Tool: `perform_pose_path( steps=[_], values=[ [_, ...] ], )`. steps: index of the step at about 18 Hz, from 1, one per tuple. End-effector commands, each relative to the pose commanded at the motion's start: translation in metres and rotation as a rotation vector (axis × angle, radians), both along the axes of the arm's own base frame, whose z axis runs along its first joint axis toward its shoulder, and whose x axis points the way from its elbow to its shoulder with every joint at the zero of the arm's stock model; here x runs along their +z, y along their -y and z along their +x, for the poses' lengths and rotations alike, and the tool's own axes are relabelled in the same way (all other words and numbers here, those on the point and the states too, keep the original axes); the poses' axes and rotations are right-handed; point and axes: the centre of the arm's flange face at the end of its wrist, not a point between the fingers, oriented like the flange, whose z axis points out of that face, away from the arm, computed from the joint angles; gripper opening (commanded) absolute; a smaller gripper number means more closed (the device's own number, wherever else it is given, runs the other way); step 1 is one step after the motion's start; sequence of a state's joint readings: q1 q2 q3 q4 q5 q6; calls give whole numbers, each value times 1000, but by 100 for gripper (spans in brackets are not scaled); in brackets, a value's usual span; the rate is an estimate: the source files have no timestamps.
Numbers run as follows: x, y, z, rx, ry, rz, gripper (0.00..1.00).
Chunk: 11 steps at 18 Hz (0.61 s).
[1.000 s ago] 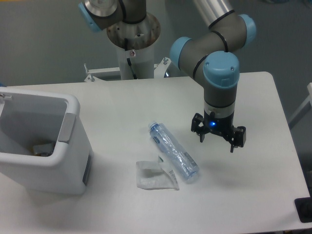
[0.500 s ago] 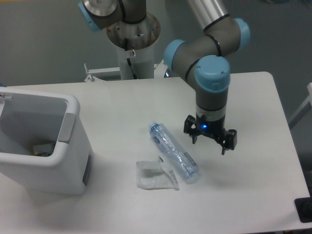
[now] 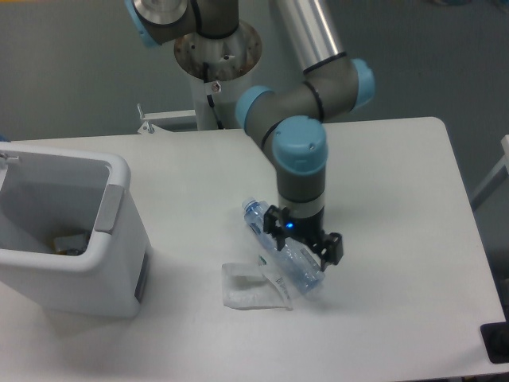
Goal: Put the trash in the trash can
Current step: 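Move the gripper over the white tissue beside the bottle, then lower the gripper and grasp the white tissue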
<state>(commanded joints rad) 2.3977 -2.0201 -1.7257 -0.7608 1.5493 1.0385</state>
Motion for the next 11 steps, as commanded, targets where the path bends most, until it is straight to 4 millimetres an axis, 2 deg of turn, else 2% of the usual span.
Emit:
perform_pose_path(
  steps=[4, 9, 11],
  values=[
    [-19, -19, 33, -55, 26, -26, 100],
    [-43, -26, 48, -80, 52, -64, 99],
    [-52, -26, 50, -81, 63, -76, 74]
  ],
)
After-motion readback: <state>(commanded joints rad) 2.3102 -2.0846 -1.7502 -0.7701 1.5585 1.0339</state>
